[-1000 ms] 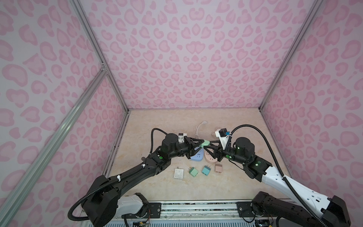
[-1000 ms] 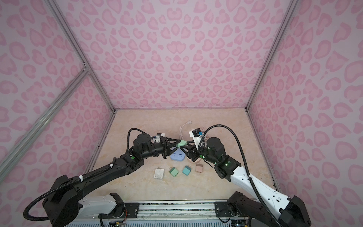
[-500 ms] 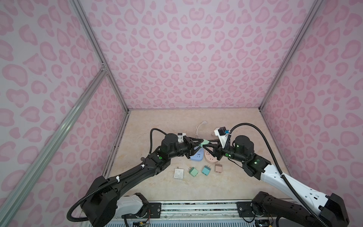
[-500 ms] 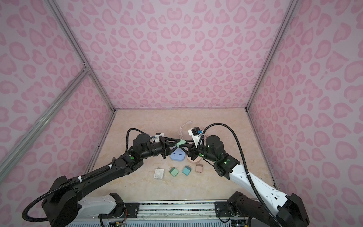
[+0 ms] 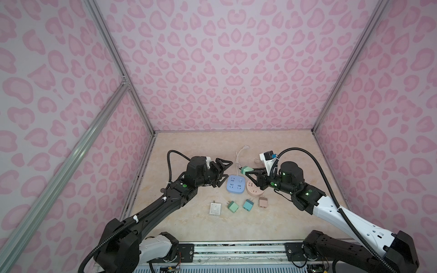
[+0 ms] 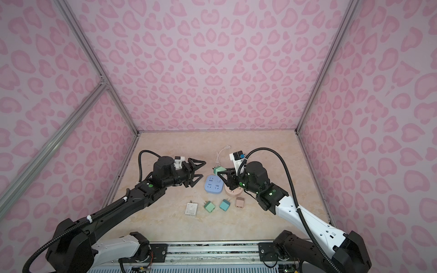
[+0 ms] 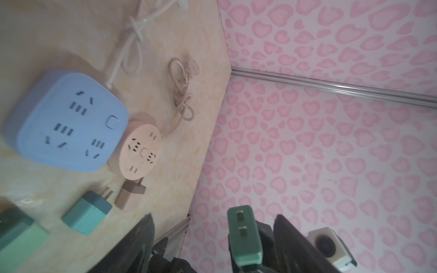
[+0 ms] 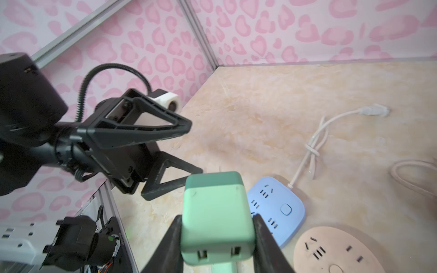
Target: Insert the plug
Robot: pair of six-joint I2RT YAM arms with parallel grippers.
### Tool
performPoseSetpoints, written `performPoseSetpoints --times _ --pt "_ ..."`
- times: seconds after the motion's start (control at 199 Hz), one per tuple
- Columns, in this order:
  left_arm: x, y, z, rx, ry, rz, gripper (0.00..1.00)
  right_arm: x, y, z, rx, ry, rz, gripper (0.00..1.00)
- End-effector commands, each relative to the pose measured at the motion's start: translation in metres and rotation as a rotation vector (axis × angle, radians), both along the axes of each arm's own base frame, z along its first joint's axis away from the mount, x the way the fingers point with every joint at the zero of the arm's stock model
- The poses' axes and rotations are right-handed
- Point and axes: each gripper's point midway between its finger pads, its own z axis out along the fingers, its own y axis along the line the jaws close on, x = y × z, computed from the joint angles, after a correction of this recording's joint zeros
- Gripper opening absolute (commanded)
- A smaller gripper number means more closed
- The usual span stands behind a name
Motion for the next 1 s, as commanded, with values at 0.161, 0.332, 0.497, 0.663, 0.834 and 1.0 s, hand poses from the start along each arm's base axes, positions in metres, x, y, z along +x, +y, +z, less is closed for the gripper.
performPoseSetpoints --times 0.161,0.332,0.497,0.663,0.834,1.0 --pt "-0.012 0.104 -0.002 0.728 -0.199 0.053 0.79 0.015 -0.055 -0.028 -0.339 0.325 -0.259 0.0" --pt "-0.018 0.12 -0.007 0.818 -0.217 0.05 0.78 0.021 -0.059 -0.024 -0.478 0.395 -0.271 0.0" --pt "-0.022 0.116 -0.026 0.781 -0.19 0.043 0.76 0.033 -0.058 -0.022 -0.517 0.429 -0.289 0.0" --pt "-0.023 0.106 -0.037 0.723 -0.189 0.039 0.72 0.045 -0.055 -0.03 -0.591 0.527 -0.297 0.0" --pt "-0.023 0.102 -0.034 0.731 -0.224 0.051 0.72 0.055 -0.044 -0.051 -0.621 0.631 -0.281 0.0" --pt "-0.022 0.102 -0.036 0.752 -0.225 0.047 0.71 0.064 -0.037 -0.066 -0.636 0.655 -0.283 0.0"
